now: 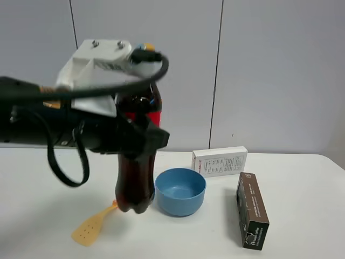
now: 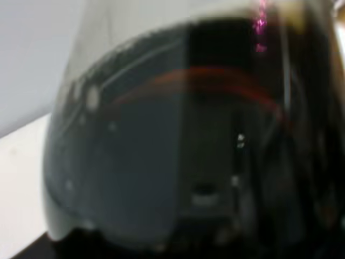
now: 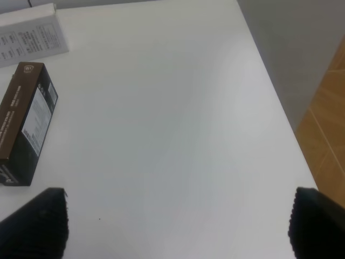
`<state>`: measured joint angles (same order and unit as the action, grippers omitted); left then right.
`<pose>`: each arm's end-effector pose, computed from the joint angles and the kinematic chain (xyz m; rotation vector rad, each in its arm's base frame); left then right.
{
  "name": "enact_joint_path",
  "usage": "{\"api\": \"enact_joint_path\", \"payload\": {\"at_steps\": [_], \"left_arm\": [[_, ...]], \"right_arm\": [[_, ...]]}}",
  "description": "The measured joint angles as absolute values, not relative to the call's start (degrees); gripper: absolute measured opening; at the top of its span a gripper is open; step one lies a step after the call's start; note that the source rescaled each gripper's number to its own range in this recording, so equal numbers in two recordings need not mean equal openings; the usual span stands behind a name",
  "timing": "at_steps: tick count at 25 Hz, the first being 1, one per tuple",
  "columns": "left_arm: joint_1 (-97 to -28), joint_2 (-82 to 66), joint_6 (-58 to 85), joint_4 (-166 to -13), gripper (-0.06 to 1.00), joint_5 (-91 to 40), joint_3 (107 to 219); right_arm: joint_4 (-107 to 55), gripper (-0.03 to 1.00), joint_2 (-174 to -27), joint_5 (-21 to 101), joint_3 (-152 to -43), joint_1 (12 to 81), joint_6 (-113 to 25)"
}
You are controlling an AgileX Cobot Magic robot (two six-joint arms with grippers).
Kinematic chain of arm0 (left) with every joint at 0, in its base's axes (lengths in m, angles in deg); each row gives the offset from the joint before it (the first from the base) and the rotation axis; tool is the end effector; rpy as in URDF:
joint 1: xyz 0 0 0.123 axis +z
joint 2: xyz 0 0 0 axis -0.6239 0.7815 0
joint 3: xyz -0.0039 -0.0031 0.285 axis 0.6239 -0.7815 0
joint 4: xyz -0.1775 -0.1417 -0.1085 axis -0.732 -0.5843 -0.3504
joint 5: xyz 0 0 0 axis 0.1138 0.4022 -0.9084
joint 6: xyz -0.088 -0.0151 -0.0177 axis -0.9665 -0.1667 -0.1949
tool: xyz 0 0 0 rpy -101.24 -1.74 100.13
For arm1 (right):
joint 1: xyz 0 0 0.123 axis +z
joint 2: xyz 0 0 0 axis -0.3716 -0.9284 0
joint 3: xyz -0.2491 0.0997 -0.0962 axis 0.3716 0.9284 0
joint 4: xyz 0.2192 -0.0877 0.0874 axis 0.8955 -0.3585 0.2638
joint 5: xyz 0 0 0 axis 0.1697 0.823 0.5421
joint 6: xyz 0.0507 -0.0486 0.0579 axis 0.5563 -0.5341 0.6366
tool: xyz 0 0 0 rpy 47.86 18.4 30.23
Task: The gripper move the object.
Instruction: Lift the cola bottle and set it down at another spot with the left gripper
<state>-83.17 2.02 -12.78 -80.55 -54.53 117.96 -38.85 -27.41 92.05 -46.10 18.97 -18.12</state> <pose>0.2076 -0.2001 0.2226 0.7567 1.7594 -0.4557 -0.0063 -0.0061 0.2782 0.1094 2.0397 -0.0949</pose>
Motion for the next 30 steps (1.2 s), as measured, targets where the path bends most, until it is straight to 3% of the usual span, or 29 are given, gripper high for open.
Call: {"api": "enact_joint_path", "payload": {"at_steps": [21, 30], "left_arm": [[-83.37, 15.63, -20.81, -77.62, 0.02, -71.47, 115.3], [-87.03, 19.07, -19.26, -77.35, 0.02, -76.8, 115.26]], "right_arm": [[-38.85, 1.0, -27.41, 92.05, -46.1, 18.97, -18.12], [-38.85, 1.0, -27.41, 92.05, -46.1, 18.97, -18.12]]}}
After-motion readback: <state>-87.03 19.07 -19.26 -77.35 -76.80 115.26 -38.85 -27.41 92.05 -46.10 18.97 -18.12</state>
